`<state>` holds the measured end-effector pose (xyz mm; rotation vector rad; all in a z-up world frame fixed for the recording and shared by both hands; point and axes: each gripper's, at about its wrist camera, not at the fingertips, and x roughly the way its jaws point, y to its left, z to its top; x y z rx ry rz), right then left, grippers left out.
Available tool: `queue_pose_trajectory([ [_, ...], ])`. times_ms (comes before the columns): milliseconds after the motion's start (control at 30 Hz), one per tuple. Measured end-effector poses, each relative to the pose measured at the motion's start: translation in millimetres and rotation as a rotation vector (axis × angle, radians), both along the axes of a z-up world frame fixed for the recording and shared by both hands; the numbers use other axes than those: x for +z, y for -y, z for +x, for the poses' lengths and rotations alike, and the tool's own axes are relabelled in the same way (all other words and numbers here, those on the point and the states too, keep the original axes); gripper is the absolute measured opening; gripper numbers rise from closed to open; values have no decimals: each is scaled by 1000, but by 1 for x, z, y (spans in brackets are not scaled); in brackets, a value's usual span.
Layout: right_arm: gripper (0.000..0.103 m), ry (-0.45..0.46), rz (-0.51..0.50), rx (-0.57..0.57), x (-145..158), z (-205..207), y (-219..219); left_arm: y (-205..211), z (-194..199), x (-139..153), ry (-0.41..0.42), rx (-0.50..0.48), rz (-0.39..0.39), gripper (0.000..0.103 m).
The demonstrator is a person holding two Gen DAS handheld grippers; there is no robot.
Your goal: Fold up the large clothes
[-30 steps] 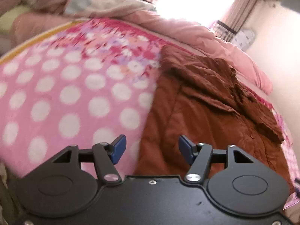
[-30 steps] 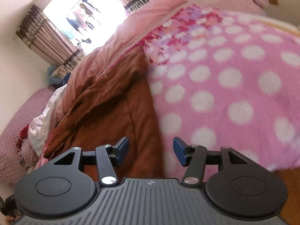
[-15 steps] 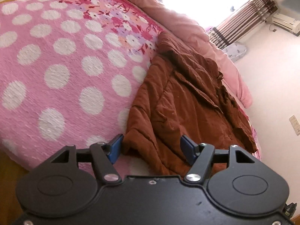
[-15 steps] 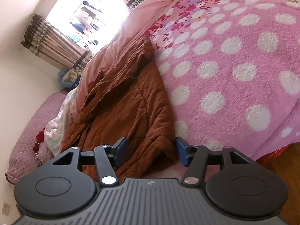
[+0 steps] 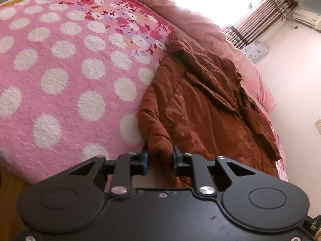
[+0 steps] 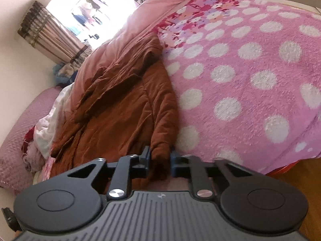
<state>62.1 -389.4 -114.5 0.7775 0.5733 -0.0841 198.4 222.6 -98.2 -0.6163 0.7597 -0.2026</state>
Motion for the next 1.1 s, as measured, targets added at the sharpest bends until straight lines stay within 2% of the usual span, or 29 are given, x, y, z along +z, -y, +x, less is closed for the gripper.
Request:
queue_pose_trajectory([
  [67,14,32,27,0,3,-4,2,-1,-2,3,12,4,1,14],
  [167,13,91,122,12,7,-6,10,-3,-3,13,42,-9,-44,13],
  [367,12,220,261,37,32,9,27,0,20,61,139,-51,-68,12],
  [567,12,279,237,40,89,74,51,11,111,116,212,-79,-29,12],
  [733,12,265,171,18,134,171,73,25,219,143,230,-83,51,13],
  [800,11,246,147,-2,143,217,82,31,266,138,214,-77,84,13],
  [900,12,182,143,-37,135,278,94,41,333,114,150,-68,111,14],
  [1000,12,83,148,-83,106,331,102,45,380,78,65,-64,127,14],
  [1100,11,-1,166,-114,71,362,105,44,405,44,0,-61,115,17],
])
